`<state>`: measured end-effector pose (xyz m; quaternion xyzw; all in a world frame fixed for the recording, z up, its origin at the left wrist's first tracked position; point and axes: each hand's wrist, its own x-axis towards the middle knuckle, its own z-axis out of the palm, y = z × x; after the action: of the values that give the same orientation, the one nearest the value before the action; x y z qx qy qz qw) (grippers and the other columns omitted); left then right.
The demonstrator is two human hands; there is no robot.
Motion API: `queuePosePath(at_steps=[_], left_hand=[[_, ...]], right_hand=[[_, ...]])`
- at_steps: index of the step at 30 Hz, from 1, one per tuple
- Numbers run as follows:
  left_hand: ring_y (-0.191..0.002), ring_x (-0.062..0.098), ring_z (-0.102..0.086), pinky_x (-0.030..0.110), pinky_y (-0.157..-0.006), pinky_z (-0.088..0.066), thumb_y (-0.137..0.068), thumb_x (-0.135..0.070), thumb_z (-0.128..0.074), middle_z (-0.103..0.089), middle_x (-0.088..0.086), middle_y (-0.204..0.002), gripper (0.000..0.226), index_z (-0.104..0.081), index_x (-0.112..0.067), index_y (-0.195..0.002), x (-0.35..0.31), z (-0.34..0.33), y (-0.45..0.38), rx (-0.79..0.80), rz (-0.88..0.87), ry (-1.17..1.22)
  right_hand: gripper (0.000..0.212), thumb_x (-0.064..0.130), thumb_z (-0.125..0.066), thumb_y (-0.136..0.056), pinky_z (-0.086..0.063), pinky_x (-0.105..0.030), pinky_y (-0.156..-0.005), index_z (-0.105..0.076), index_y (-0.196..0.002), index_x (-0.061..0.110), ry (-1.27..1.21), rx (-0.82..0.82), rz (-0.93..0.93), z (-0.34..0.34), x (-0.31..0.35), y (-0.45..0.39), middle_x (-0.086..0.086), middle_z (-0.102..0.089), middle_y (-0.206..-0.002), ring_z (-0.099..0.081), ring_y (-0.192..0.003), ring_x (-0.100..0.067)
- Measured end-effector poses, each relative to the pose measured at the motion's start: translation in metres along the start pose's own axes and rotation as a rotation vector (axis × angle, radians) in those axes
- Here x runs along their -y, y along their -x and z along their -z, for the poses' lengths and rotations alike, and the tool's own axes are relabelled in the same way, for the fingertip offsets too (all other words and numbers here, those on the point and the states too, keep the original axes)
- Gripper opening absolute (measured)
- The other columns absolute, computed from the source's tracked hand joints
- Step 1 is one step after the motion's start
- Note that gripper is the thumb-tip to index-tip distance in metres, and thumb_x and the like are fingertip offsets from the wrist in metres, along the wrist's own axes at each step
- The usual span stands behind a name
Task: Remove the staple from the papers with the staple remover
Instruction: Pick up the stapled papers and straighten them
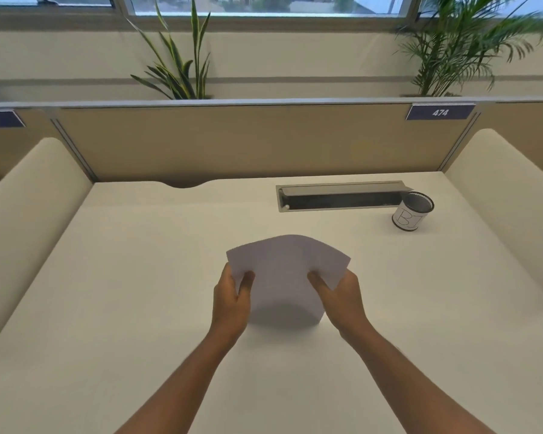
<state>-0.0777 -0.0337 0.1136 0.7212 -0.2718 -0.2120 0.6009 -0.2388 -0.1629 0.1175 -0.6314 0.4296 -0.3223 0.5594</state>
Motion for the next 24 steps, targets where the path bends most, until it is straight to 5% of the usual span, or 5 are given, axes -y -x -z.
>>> queuePosePath(at_steps=[6,11,17,21,24], left_hand=[[-0.076,0.023,-0.064,0.040,-0.067,-0.053,-0.102,-0.011,-0.052,-0.065,-0.003,-0.084,0.004,-0.055,-0.014,-0.104,-0.016,0.011,-0.027,-0.035,-0.230,-0.325],[-0.074,0.023,-0.061,0.042,-0.065,-0.055,-0.098,-0.007,-0.058,-0.069,0.003,-0.087,0.009,-0.059,-0.015,-0.101,-0.029,0.018,-0.045,0.111,-0.455,-0.649],[-0.090,0.029,-0.065,0.051,-0.099,-0.051,-0.092,-0.007,-0.067,-0.071,0.003,-0.099,0.013,-0.066,-0.014,-0.103,-0.032,0.007,-0.034,0.007,-0.582,-0.654],[-0.151,0.032,-0.027,0.038,-0.125,0.003,-0.084,-0.031,-0.077,-0.048,0.007,-0.148,0.064,-0.046,-0.012,-0.136,-0.009,0.029,-0.026,-0.299,-0.419,-0.639],[-0.151,0.024,-0.024,0.042,-0.126,-0.015,-0.076,-0.037,-0.086,-0.031,0.007,-0.158,0.097,-0.029,-0.012,-0.150,0.011,0.051,-0.024,-0.387,-0.185,-0.341]], right_hand=[[0.065,0.013,-0.085,-0.082,-0.054,-0.027,-0.095,-0.051,-0.136,0.018,-0.001,-0.159,0.198,0.016,0.022,-0.014,0.004,-0.064,-0.130,-0.064,-0.117,-0.008],[0.062,0.019,-0.084,-0.079,-0.040,-0.030,-0.111,-0.059,-0.136,0.016,0.575,-0.067,0.681,0.017,0.051,-0.029,0.001,-0.059,-0.139,-0.052,-0.130,-0.016],[0.006,0.014,-0.070,-0.091,-0.043,-0.020,-0.064,-0.074,-0.089,0.019,0.500,0.197,0.315,0.009,0.042,-0.033,0.007,-0.072,-0.083,-0.060,-0.071,-0.003],[0.009,0.010,-0.072,-0.091,-0.047,-0.008,-0.062,-0.074,-0.091,0.019,0.190,0.134,0.124,0.023,0.019,-0.028,0.010,-0.074,-0.085,-0.064,-0.070,0.006],[0.016,0.013,-0.073,-0.092,-0.056,-0.019,-0.069,-0.074,-0.108,0.014,-0.034,0.113,-0.004,0.032,0.003,-0.020,0.003,-0.078,-0.099,-0.073,-0.086,-0.009]])
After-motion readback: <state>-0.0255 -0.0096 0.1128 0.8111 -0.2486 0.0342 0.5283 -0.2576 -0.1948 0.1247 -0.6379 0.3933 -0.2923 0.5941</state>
